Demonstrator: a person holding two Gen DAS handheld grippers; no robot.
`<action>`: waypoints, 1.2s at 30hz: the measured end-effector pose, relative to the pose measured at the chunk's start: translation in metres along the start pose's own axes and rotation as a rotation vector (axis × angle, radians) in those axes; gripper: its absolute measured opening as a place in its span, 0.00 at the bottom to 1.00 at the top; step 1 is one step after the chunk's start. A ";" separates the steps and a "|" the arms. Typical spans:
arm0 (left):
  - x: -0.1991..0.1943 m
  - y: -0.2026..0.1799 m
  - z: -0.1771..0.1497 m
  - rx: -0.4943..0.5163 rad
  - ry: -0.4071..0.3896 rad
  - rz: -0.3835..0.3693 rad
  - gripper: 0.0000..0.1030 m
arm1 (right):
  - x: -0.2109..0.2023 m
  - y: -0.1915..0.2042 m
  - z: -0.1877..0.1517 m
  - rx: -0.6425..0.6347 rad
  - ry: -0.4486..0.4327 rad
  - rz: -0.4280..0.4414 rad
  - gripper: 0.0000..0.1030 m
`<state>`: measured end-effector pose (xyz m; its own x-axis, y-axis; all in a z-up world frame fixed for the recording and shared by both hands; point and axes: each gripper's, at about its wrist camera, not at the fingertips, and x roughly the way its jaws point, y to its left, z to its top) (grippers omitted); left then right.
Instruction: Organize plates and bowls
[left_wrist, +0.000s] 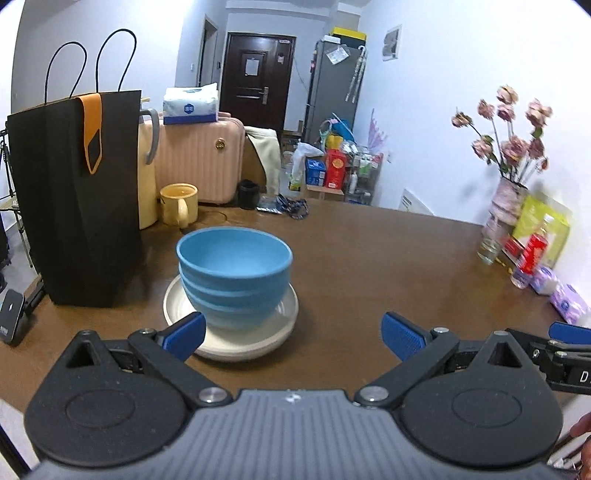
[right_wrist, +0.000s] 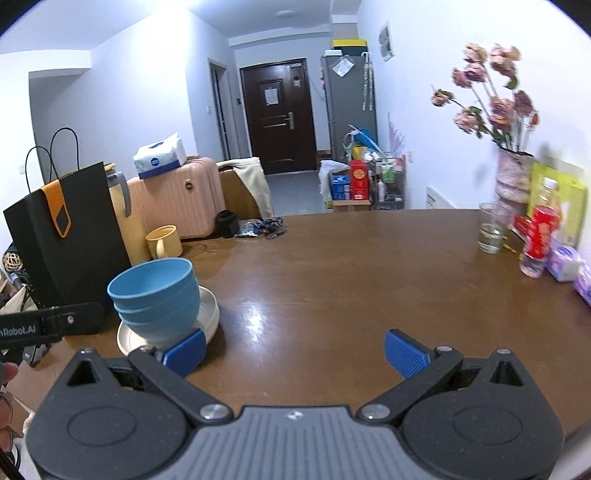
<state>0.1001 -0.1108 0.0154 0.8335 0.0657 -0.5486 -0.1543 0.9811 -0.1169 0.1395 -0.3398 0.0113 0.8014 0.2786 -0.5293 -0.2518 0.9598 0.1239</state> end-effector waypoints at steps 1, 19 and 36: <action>-0.004 -0.003 -0.004 0.001 0.002 -0.003 1.00 | -0.008 -0.003 -0.006 0.004 0.002 -0.004 1.00; -0.065 -0.024 -0.062 -0.006 0.009 -0.033 1.00 | -0.088 -0.016 -0.060 -0.015 -0.005 -0.048 1.00; -0.080 -0.032 -0.065 0.004 -0.020 -0.018 1.00 | -0.103 -0.022 -0.062 -0.021 -0.045 -0.035 1.00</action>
<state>0.0038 -0.1596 0.0099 0.8466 0.0516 -0.5297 -0.1369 0.9829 -0.1230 0.0289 -0.3912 0.0113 0.8334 0.2464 -0.4947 -0.2342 0.9682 0.0878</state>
